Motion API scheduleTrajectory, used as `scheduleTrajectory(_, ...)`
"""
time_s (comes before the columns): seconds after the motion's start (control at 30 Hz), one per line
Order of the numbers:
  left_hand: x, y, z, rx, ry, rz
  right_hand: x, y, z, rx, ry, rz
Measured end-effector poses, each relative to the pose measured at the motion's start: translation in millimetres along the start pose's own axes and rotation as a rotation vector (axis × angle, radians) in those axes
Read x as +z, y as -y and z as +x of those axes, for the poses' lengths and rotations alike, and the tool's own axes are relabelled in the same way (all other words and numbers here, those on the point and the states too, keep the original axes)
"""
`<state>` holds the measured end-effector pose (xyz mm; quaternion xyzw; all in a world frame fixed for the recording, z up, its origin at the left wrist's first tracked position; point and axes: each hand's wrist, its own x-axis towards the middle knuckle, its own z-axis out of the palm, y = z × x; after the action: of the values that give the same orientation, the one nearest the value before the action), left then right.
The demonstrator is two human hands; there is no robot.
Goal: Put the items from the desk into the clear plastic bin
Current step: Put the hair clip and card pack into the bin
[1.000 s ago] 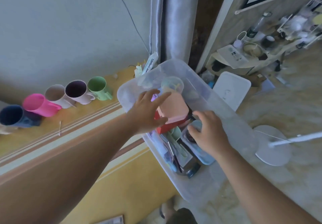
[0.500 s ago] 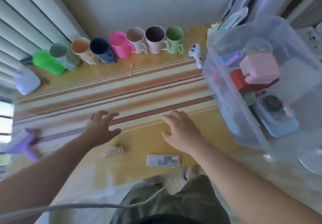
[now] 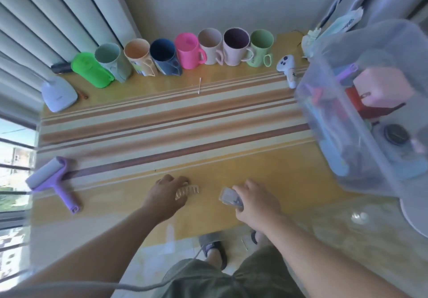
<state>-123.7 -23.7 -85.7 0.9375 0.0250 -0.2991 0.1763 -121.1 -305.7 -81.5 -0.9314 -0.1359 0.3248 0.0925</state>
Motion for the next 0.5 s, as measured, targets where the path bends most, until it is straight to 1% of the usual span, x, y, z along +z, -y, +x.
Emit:
scheduleTrajectory(0.07,-21.0,-26.3,9.0,0.058,-0.046,-0.063,-33.4,-1.2,-4.7,0.005,-0.132,0.094)
scheduleTrajectory(0.17,-65.3,-86.4,26.1,0.187,-0.168,-0.129,-100.8,-14.9,-23.3,-0.025,-0.391,0.215)
scheduleTrajectory(0.23,-95.3,-137.8,38.0,0.304,-0.255,-0.151,-147.8,-38.0,-42.9,-0.031,-0.583,0.264)
scheduleTrajectory(0.3,-121.2,-195.4,49.1,0.415,-0.332,-0.198,-189.1,-74.8,-63.0,0.033,-0.738,0.307)
scheduleTrajectory(0.33,-131.4,-225.8,54.0,0.468,-0.365,-0.223,-205.4,-98.7,-71.9,0.094,-0.780,0.316)
scheduleTrajectory(0.4,-145.6,-286.5,61.4,0.592,-0.423,-0.251,-227.4,-151.9,-87.5,0.230,-0.800,0.329)
scheduleTrajectory(0.47,-150.0,-344.3,68.7,0.711,-0.444,-0.234,-235.4,-205.1,-100.0,0.375,-0.762,0.358)
scheduleTrajectory(0.5,-149.1,-370.9,73.2,0.757,-0.430,-0.208,-235.6,-228.2,-103.9,0.437,-0.725,0.369)
